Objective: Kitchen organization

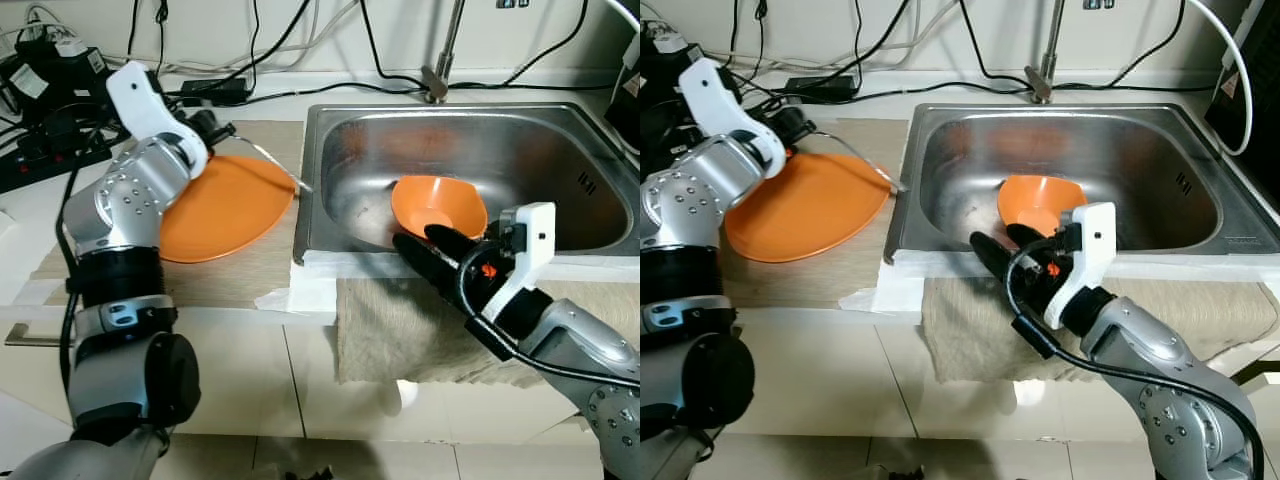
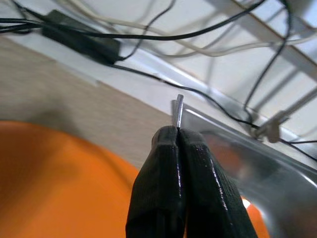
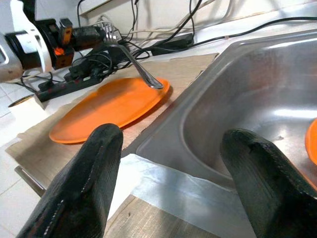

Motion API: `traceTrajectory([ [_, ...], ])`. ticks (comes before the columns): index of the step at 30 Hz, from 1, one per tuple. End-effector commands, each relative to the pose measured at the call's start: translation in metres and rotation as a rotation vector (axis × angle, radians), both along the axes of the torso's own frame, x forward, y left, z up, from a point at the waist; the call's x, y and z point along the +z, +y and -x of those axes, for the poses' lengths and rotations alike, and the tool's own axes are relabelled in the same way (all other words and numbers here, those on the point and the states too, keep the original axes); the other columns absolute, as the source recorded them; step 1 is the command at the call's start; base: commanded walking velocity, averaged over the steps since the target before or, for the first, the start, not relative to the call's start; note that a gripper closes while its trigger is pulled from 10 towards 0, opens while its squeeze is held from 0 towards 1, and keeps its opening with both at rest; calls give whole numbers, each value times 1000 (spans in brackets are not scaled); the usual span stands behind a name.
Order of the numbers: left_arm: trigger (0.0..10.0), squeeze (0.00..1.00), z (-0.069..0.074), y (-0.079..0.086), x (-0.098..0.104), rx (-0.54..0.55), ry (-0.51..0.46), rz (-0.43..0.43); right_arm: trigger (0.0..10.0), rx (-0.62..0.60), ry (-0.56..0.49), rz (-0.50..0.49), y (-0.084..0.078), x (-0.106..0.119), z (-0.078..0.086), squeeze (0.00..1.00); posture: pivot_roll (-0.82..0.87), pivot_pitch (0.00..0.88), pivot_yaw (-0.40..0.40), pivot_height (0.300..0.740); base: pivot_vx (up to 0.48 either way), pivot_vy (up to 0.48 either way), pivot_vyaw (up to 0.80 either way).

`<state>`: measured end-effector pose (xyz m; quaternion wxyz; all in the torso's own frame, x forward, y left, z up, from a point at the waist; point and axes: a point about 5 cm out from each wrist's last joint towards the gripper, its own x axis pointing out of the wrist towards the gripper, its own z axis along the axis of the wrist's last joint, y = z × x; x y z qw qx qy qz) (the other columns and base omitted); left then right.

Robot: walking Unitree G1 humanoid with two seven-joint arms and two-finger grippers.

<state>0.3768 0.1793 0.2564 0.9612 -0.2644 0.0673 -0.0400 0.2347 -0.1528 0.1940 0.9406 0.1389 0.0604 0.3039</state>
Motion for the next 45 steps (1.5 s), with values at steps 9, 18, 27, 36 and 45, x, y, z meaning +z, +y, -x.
traceTrajectory([
  [9, 0, 0, 5, -4, 3, -13, 4, -6, 10000, -25, -30, 19, -3, 6, -4, 1000, -80, 0, 69, 740, 0, 0, 0],
  [18, 0, 0, 8, -11, 4, -45, 3, 5, 10000, -29, -38, 41, -7, 7, -6, 1000, -79, 0, 65, 740, 0, 0, 0],
  [27, 0, 0, 17, -32, 3, -116, 9, 42, 10000, -1, -41, 95, -7, 5, -18, 1000, -75, 0, 58, 740, 0, 0, 0],
  [36, 0, 0, 26, -52, 2, -185, 9, 66, 10000, 45, -50, 130, -1, 3, -35, 1000, -57, 0, 48, 740, 0, 0, 0],
  [45, 0, 0, 38, -74, 9, -302, -50, 69, 10000, 59, -63, 164, 0, -1, -53, 1000, -45, 0, 43, 740, 0, 0, 0],
])
